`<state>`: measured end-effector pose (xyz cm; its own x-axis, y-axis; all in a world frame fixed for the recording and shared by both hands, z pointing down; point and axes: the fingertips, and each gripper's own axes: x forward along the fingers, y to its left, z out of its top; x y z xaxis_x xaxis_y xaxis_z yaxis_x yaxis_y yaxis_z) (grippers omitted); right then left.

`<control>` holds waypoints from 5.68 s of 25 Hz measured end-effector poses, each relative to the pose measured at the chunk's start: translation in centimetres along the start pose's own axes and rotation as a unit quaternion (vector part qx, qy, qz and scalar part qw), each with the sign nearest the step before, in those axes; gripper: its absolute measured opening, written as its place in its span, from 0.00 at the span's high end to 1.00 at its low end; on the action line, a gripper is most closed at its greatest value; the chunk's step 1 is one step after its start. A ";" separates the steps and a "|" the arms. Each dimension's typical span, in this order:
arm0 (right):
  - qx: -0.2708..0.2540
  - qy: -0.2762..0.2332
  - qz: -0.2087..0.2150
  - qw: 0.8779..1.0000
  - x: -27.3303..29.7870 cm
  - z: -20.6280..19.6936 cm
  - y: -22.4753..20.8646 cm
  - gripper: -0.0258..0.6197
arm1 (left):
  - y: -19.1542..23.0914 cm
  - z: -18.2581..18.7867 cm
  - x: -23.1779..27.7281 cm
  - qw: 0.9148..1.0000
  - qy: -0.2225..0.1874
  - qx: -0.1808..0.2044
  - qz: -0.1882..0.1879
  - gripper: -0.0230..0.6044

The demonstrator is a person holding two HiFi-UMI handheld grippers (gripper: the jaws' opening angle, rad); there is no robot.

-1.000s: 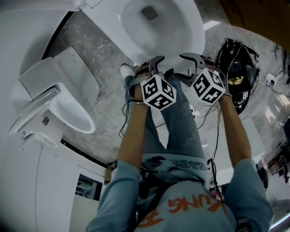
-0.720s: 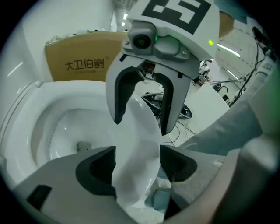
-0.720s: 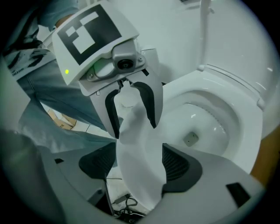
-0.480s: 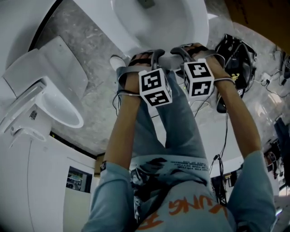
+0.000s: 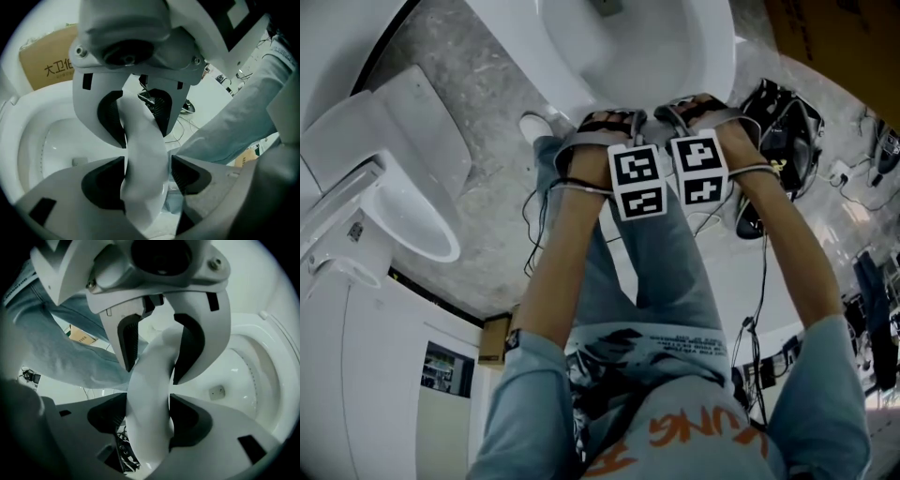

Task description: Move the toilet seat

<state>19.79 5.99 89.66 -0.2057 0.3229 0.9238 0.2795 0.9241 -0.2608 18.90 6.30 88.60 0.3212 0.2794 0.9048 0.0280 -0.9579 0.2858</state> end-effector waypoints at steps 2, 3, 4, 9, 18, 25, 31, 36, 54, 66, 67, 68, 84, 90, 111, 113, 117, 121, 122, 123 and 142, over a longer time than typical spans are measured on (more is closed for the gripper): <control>-0.004 0.003 -0.002 1.000 0.0 0.0 0.1 0.53 | 0.0 0.0 0.2 1.000 0.003 0.003 0.017 0.48; -0.004 0.004 -0.002 1.000 0.0 0.1 0.1 0.53 | 0.1 0.0 0.1 1.000 0.001 0.001 0.024 0.48; -0.003 0.006 0.000 1.000 0.0 0.0 0.2 0.53 | 0.0 0.1 0.0 1.000 -0.003 -0.003 0.029 0.48; 0.002 0.007 0.015 1.000 -1.5 0.4 0.7 0.53 | 0.1 0.0 -1.3 0.998 -0.011 -0.001 0.058 0.48; 0.019 -0.019 0.052 0.998 -7.8 2.7 1.9 0.54 | -0.7 0.6 -5.8 0.991 0.036 0.057 0.119 0.50; 0.037 -0.029 0.085 0.995 -12.7 4.2 2.9 0.54 | -1.8 2.1 -10.8 0.990 0.050 0.054 0.120 0.52; 0.025 -0.026 0.074 0.997 -16.7 5.5 2.1 0.54 | -1.5 3.0 -15.5 0.993 0.034 0.058 0.102 0.53; -0.041 0.018 0.015 0.999 -18.7 5.8 2.2 0.45 | -1.6 3.8 -19.1 0.992 0.028 0.058 0.109 0.55; -0.001 -0.054 -0.200 0.978 -32.7 10.3 -5.0 0.64 | 2.8 5.8 -34.8 0.976 -0.034 0.019 0.213 0.61; 0.017 -0.085 -0.362 0.928 -45.2 13.3 -14.1 0.73 | 10.6 5.5 -46.8 0.941 -0.135 -0.048 0.305 0.60; 0.019 -0.085 -0.369 0.925 -45.9 13.5 -14.7 0.73 | 11.2 5.5 -47.7 0.937 -0.143 -0.053 0.315 0.60; 0.021 -0.085 -0.376 0.922 -46.7 13.7 -15.4 0.72 | 11.9 5.4 -48.6 0.932 -0.147 -0.054 0.326 0.60; 0.064 -0.093 -0.504 0.856 -55.8 15.4 -29.0 0.74 | 24.6 2.6 -57.3 0.850 -0.174 -0.075 0.491 0.79; 0.063 -0.108 -0.520 0.845 -56.8 15.7 -32.4 0.73 | 27.6 2.0 -58.6 0.831 -0.179 -0.059 0.524 0.76; 0.089 -0.182 -0.546 0.813 -58.3 15.9 -39.9 0.70 | 34.6 -0.4 -60.9 0.819 -0.196 -0.126 0.525 0.73; 0.091 -0.183 -0.545 0.813 -58.4 15.9 -40.1 0.69 | 34.9 -0.4 -61.0 0.818 -0.198 -0.128 0.524 0.73; 0.094 -0.181 -0.544 0.814 -58.5 15.8 -39.9 0.69 | 34.7 -0.3 -61.0 0.817 -0.197 -0.129 0.526 0.73; 0.104 -0.162 -0.533 0.824 -58.1 15.7 -39.7 0.70 | 34.4 -0.2 -60.7 0.822 -0.194 -0.129 0.519 0.73; 0.108 -0.155 -0.526 0.829 -57.9 15.6 -39.6 0.70 | 34.3 -0.2 -60.6 0.824 -0.194 -0.126 0.518 0.73; 0.115 -0.149 -0.520 0.834 -57.8 15.5 -39.5 0.70 | 34.2 -0.2 -60.6 0.824 -0.195 -0.122 0.518 0.73; 0.264 -0.348 -0.518 0.735 -63.8 16.4 -30.1 0.90 | 25.0 2.1 -67.6 0.720 -0.314 -0.207 0.583 0.73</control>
<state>9.10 -39.04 34.01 -0.5330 -0.7544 0.3830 -0.7314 0.6385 0.2397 -0.10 -36.71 33.91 0.2656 -0.9089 0.3216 -0.8501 -0.3781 -0.3665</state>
